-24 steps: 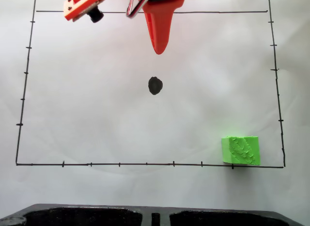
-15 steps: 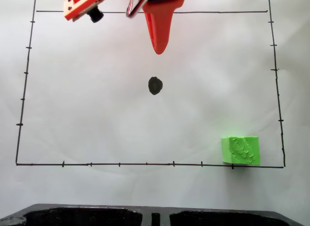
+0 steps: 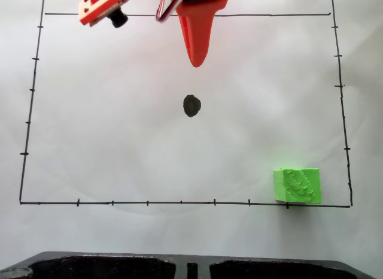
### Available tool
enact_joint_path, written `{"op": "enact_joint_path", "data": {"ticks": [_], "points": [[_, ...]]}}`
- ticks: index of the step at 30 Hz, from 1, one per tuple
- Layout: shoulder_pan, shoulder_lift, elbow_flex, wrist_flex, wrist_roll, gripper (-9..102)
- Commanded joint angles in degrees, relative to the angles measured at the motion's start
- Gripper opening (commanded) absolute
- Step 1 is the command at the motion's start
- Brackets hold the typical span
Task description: Grasp the colored block, Place it on the black dot, and then return the arm to the default position.
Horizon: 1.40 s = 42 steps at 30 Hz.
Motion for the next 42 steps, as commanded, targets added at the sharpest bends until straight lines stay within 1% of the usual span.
{"op": "enact_joint_path", "data": {"ticks": [1,5,8,15,22,32,38,42], "points": [[0.18,0.7,-0.26,-0.18,-0.09,0],[1.23,0.26,-0.26,-0.53,0.79,0],[2.02,-1.85,-1.41,-1.41,-0.53,0],[2.2,-14.33,-10.46,-2.9,-1.32,0],[0.79,-32.52,-25.14,-3.96,4.57,0],[-3.52,-57.13,-46.93,-2.81,17.49,0],[-6.77,-67.94,-57.83,-3.16,21.71,0],[-8.88,-74.0,-63.02,-4.83,23.03,0]]}}
